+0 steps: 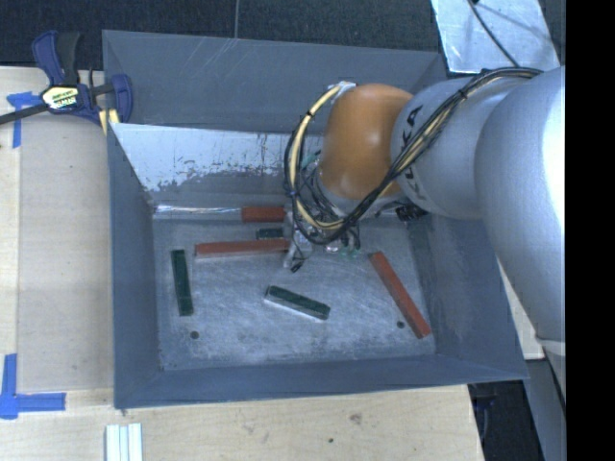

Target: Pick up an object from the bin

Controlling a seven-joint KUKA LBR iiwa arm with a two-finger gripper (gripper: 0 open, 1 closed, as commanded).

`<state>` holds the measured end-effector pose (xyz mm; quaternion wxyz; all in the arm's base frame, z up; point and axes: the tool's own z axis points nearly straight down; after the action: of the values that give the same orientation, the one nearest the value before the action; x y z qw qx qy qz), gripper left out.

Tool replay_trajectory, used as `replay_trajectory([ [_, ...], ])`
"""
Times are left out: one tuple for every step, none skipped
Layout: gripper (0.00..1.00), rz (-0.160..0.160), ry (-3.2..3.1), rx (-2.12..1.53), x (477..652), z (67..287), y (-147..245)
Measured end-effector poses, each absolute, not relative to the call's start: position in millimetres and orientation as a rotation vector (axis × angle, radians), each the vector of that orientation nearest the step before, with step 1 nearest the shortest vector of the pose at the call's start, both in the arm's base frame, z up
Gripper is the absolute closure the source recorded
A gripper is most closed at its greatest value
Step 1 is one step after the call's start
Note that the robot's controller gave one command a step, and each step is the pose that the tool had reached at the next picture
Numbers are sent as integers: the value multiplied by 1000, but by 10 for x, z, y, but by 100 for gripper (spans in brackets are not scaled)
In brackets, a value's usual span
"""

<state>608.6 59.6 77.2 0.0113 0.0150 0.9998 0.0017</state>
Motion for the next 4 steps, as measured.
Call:
replay_trajectory([
  [100, -3, 3141, 19, 5648, 929, 267],
  [0, 0, 3140, 16, 5660, 918, 288],
  [0, 4, 3144, 97, 5222, 691, 1005],
  [100, 1, 3137, 105, 5254, 714, 957],
])
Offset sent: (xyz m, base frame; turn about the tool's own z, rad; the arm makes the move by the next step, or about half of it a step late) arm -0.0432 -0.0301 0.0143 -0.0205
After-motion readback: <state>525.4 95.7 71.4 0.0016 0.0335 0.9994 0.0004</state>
